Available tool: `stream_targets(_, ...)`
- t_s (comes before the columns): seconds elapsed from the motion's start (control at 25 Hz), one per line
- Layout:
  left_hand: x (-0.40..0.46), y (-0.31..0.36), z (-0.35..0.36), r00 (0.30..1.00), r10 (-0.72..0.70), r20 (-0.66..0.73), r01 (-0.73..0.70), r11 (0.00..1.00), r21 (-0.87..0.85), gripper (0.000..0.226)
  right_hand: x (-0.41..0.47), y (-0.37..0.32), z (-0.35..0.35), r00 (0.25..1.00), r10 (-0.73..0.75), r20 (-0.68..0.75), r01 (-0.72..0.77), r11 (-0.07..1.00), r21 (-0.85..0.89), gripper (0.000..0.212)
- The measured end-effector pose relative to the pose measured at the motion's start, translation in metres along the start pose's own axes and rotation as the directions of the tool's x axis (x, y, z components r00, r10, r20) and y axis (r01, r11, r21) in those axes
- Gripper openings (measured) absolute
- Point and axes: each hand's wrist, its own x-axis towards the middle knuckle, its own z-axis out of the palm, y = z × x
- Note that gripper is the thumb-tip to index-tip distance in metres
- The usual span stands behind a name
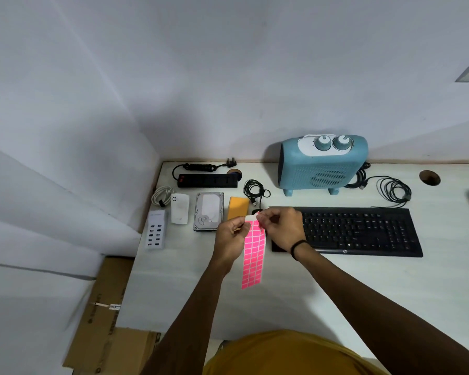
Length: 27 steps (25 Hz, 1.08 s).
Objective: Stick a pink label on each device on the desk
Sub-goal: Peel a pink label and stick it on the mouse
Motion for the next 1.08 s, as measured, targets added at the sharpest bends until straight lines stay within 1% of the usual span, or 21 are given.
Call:
stream_targets(0.04, 0.001, -0.005, -0.001, 1.000, -0.013, -0.010, 0.013, 0.999, 0.032, 0.018, 0.003, 0.009, 0.002, 0.989, 0.150, 0.013, -0.150, 0.974, 0.169, 0.008)
stream_targets(0.08, 0.001, -0.012, -0.003, 0.999, -0.019, -0.033, 0.023, 0.995, 0.099, 0.017, 0.004, 0.019, 0.005, 0.952, 0.299, 0.061, -0.301, 0.892, 0.338, 0.007)
stream_targets(0.12, 0.003, -0.021, -0.006, 0.998, -0.025, -0.066, 0.037, 0.980, 0.196, 0.016, 0.004, 0.029, 0.006, 0.899, 0.418, 0.132, -0.429, 0.779, 0.457, 0.006)
stream_targets(0.16, 0.004, -0.033, -0.010, 0.995, -0.041, -0.091, 0.067, 0.952, 0.299, 0.017, 0.002, 0.038, 0.007, 0.850, 0.491, 0.192, -0.513, 0.685, 0.517, 0.005)
stream_targets(0.24, 0.007, -0.060, -0.017, 0.988, -0.125, -0.092, 0.153, 0.887, 0.435, 0.021, -0.005, 0.055, 0.007, 0.785, 0.564, 0.256, -0.597, 0.580, 0.554, 0.003)
stream_targets(0.36, 0.007, -0.089, -0.019, 0.966, -0.239, -0.098, 0.255, 0.823, 0.507, 0.024, -0.018, 0.068, 0.003, 0.729, 0.615, 0.299, -0.649, 0.483, 0.588, 0.005)
stream_targets(0.48, 0.003, -0.102, -0.017, 0.967, -0.236, -0.093, 0.246, 0.780, 0.575, 0.023, -0.025, 0.078, 0.004, 0.704, 0.620, 0.347, -0.691, 0.483, 0.538, 0.016)
stream_targets(0.56, 0.003, -0.105, -0.016, 0.966, -0.237, -0.107, 0.255, 0.780, 0.571, 0.022, -0.024, 0.081, 0.008, 0.694, 0.617, 0.371, -0.706, 0.483, 0.517, 0.020)
stream_targets(0.68, 0.010, -0.104, -0.017, 0.967, -0.215, -0.136, 0.254, 0.768, 0.587, 0.032, -0.019, 0.081, 0.013, 0.673, 0.625, 0.396, -0.727, 0.456, 0.514, 0.023)
stream_targets(0.76, 0.022, -0.095, -0.012, 0.977, -0.168, -0.134, 0.215, 0.765, 0.607, 0.038, -0.015, 0.078, 0.015, 0.662, 0.627, 0.411, -0.734, 0.431, 0.525, 0.023)
stream_targets(0.84, 0.039, -0.079, 0.000, 0.991, -0.082, -0.108, 0.132, 0.773, 0.621, 0.040, -0.009, 0.078, 0.015, 0.658, 0.632, 0.411, -0.736, 0.422, 0.530, 0.023)
stream_targets(0.96, 0.068, -0.055, 0.026, 0.999, 0.017, -0.043, 0.016, 0.746, 0.666, 0.045, 0.000, 0.077, 0.011, 0.659, 0.640, 0.395, -0.733, 0.428, 0.529, 0.020)
stream_targets(1.0, 0.078, -0.048, 0.036, 1.000, 0.016, -0.024, 0.005, 0.732, 0.682, 0.049, 0.004, 0.077, 0.008, 0.659, 0.643, 0.390, -0.731, 0.425, 0.533, 0.018)
stream_targets(1.08, 0.096, -0.042, 0.056, 0.999, -0.031, 0.015, 0.011, 0.694, 0.720, 0.061, 0.011, 0.079, -0.001, 0.656, 0.654, 0.376, -0.725, 0.409, 0.554, 0.014)
